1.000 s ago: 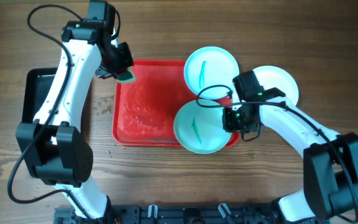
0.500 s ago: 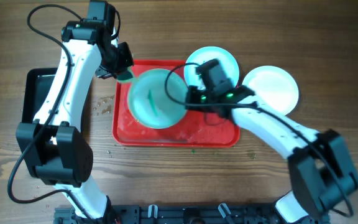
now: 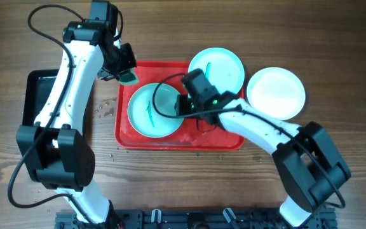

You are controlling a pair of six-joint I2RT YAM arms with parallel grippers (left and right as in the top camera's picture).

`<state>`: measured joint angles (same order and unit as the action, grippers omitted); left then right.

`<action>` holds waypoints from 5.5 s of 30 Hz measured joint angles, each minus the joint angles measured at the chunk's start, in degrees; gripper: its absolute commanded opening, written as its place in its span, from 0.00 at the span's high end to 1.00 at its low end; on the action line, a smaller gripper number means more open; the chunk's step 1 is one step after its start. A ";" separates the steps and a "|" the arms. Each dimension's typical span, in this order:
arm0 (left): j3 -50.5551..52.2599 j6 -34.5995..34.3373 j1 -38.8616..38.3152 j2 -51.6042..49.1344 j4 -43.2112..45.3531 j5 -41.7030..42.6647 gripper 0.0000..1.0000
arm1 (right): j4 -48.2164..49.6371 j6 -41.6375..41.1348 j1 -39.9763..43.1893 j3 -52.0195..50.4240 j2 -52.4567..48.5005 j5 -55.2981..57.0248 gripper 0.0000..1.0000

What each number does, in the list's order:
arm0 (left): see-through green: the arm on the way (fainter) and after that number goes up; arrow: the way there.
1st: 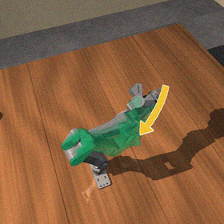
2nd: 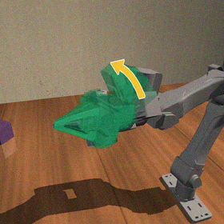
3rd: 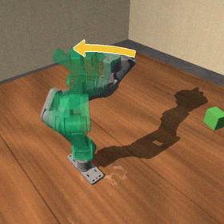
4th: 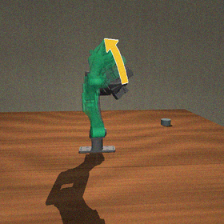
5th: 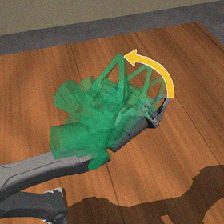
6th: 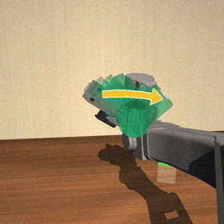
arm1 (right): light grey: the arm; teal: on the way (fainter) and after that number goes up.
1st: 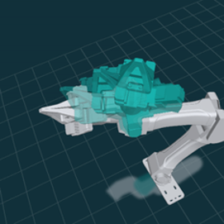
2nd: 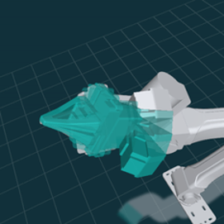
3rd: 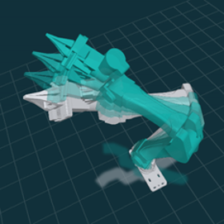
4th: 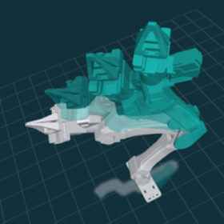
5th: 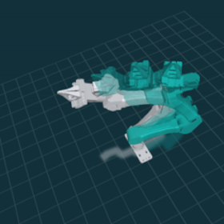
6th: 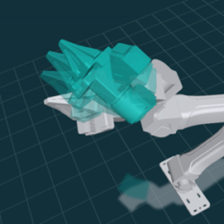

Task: Clean dirty plates on tray and stack at the side
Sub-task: 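Scrub the light-blue plate with the sponge while right gripper holds it, then lift the light-blue plate with the right gripper and carry it right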

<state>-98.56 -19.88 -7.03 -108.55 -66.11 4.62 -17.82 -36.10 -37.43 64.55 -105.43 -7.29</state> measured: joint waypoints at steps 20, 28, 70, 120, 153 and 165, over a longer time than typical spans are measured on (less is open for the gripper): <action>2.01 0.00 0.00 -1.14 -0.17 0.00 0.96 | -12.85 4.42 3.74 14.40 -13.31 -7.69 0.96; 14.99 0.02 -0.20 -1.53 7.93 0.26 0.96 | -13.73 -1.64 3.74 14.62 -13.31 -7.23 0.96; 20.63 20.06 -7.17 -6.34 5.97 8.59 0.96 | -12.90 0.15 3.41 14.62 -13.35 -7.26 0.96; 13.53 -7.65 -6.29 -6.32 3.96 -18.53 0.96 | -11.30 1.92 3.56 14.67 -13.51 -9.64 0.86; -2.25 -8.04 3.43 0.79 -2.08 -7.45 0.96 | -23.32 14.64 -4.81 14.99 7.13 43.63 0.96; -2.25 -8.04 3.43 0.79 -2.08 -7.45 0.96 | -13.90 30.53 -21.20 14.99 7.13 81.99 0.96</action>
<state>-100.82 -27.92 -3.60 -107.77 -68.18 -2.83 -31.73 -5.56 -58.63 79.55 -98.30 74.70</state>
